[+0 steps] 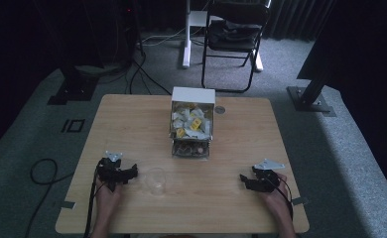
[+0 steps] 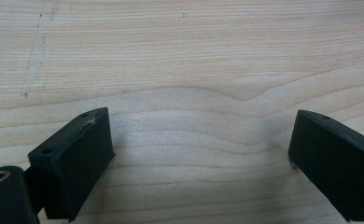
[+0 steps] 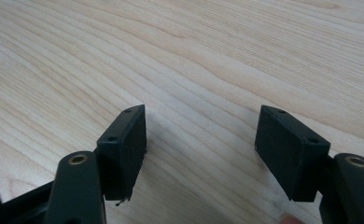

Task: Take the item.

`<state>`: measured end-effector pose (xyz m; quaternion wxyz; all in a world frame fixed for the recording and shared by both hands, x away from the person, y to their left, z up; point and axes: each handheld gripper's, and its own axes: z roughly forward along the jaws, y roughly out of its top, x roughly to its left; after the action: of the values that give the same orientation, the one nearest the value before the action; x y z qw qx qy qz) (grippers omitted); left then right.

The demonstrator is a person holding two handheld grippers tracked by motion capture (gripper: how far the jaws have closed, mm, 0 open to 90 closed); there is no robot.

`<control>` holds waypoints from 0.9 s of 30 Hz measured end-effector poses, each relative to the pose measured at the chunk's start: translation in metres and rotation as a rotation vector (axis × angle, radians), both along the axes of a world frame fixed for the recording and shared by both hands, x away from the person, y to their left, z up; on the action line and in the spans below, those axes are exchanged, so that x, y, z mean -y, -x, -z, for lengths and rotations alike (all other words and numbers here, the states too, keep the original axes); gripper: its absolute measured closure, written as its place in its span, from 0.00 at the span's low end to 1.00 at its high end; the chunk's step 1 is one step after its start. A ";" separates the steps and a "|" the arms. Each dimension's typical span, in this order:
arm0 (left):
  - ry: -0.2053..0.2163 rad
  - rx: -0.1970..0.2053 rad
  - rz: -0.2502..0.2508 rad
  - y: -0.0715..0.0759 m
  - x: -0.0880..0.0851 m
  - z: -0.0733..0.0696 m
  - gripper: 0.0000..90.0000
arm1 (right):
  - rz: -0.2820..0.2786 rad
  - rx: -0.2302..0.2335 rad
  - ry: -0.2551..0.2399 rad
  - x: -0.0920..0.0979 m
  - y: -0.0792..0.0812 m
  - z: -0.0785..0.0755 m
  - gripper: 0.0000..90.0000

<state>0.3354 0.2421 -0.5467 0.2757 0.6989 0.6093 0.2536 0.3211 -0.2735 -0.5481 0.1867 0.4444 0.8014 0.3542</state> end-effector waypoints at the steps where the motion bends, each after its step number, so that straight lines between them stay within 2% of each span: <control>1: 0.000 0.000 0.000 0.000 0.000 0.000 0.08 | 0.003 -0.002 -0.006 0.000 0.000 0.000 0.38; 10: 0.003 0.000 0.000 0.001 0.000 0.000 0.08 | 0.012 -0.002 0.013 -0.003 0.001 -0.001 0.38; 13: 0.003 0.000 0.000 0.001 0.000 0.000 0.08 | 0.018 -0.008 0.015 -0.004 0.001 -0.002 0.43; 18: 0.004 0.000 0.000 0.001 0.000 0.000 0.08 | 0.015 -0.023 -0.022 -0.003 0.001 -0.003 0.46; 22: 0.003 0.000 0.000 0.001 0.000 0.000 0.08 | 0.000 -0.012 -0.041 -0.005 0.003 -0.006 0.47; 27: 0.004 -0.001 0.000 0.001 0.000 0.000 0.08 | -0.005 0.004 -0.093 -0.008 0.005 -0.014 0.49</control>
<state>0.3348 0.2419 -0.5467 0.2768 0.6985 0.6098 0.2522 0.3158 -0.2651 -0.5344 0.1665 0.4497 0.7850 0.3923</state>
